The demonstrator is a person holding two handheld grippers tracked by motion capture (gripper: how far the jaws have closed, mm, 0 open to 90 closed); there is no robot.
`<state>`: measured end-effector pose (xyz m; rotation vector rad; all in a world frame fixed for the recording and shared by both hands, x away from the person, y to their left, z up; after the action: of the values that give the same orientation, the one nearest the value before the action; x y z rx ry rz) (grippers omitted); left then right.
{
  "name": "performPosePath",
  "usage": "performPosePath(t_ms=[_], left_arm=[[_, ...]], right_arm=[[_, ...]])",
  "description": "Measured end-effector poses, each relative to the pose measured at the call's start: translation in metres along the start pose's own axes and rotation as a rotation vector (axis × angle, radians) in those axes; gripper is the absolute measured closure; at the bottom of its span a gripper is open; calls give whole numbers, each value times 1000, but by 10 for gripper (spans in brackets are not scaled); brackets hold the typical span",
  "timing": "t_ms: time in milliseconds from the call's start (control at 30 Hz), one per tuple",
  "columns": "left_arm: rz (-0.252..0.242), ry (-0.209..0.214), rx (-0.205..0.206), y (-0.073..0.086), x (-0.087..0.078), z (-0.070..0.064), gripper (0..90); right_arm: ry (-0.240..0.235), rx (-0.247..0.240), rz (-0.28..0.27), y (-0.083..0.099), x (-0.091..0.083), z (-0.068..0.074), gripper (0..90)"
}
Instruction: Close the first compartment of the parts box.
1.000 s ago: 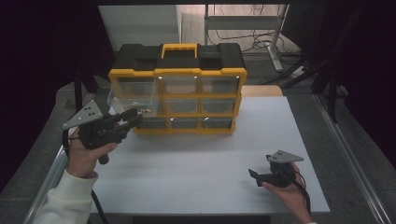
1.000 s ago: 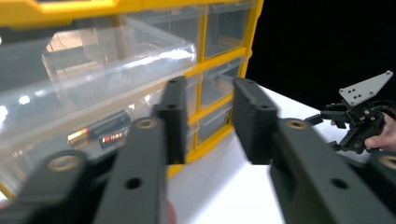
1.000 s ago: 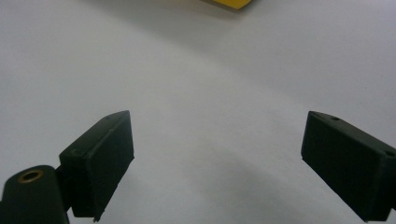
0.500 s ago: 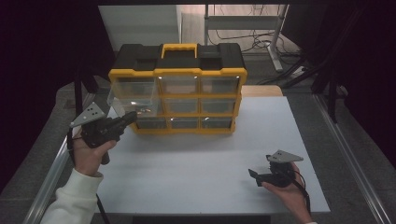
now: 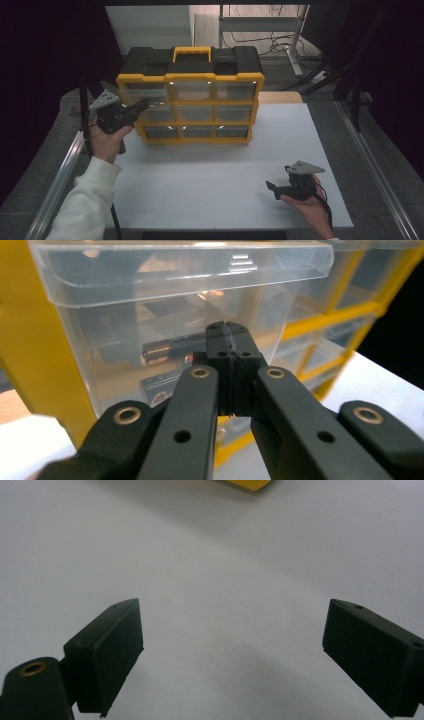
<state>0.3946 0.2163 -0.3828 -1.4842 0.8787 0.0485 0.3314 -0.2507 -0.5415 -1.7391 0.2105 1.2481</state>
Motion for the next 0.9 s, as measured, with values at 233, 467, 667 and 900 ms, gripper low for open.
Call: performPosePath(t_ms=[233,467,667,900], left_arm=[[-7,-11,-26,-11,13,9,893],[-7,12,-32,-4,13,7,891],[5,98,35,26,-6,-18,859],[22,211,22,72,-20,-39,409]], right_arm=[[-3,0,-2,0,0,0,97],[-4,-1,-3,-1,0,0,97],[-5,0,-7,-1,-1,0,97],[-7,-6,-17,-4,-2,2,95]])
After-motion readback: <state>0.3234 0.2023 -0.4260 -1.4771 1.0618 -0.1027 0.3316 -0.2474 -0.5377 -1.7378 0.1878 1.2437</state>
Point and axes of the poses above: each handheld gripper's, and its own axes: x roughly forward along the jaws, y roughly out of its underside, z roughly to its left, the point moved 6 cm from there along x, roughly forward along the jaws, and after that the axes turned 14 degrees about z, right-handed, at the moved point
